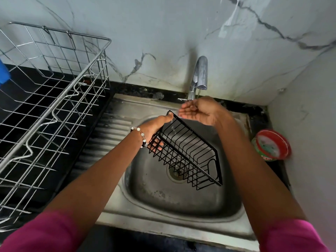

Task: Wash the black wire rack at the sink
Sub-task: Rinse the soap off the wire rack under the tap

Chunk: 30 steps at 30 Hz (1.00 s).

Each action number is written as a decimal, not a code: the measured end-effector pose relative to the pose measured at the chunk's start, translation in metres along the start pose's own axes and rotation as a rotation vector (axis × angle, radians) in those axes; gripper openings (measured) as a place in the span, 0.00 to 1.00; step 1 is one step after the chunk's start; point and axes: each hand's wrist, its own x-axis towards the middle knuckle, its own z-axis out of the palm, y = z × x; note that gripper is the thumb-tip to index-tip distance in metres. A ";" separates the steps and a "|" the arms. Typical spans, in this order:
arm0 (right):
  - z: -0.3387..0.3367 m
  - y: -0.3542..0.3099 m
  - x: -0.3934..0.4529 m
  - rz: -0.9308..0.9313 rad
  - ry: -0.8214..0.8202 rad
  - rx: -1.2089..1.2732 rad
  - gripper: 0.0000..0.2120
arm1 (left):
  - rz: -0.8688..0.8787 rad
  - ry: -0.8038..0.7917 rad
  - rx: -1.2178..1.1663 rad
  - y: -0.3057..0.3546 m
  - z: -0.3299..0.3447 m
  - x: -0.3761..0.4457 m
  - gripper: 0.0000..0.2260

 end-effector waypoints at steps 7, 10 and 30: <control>0.005 0.000 0.004 0.046 -0.051 0.020 0.15 | -0.010 -0.008 0.040 0.004 -0.008 -0.007 0.34; 0.001 0.006 0.008 0.040 0.101 -0.142 0.13 | -0.007 0.000 0.061 0.005 -0.011 -0.005 0.35; 0.004 -0.001 0.012 0.053 -0.004 -0.096 0.14 | 0.030 0.035 0.218 0.018 -0.020 -0.012 0.39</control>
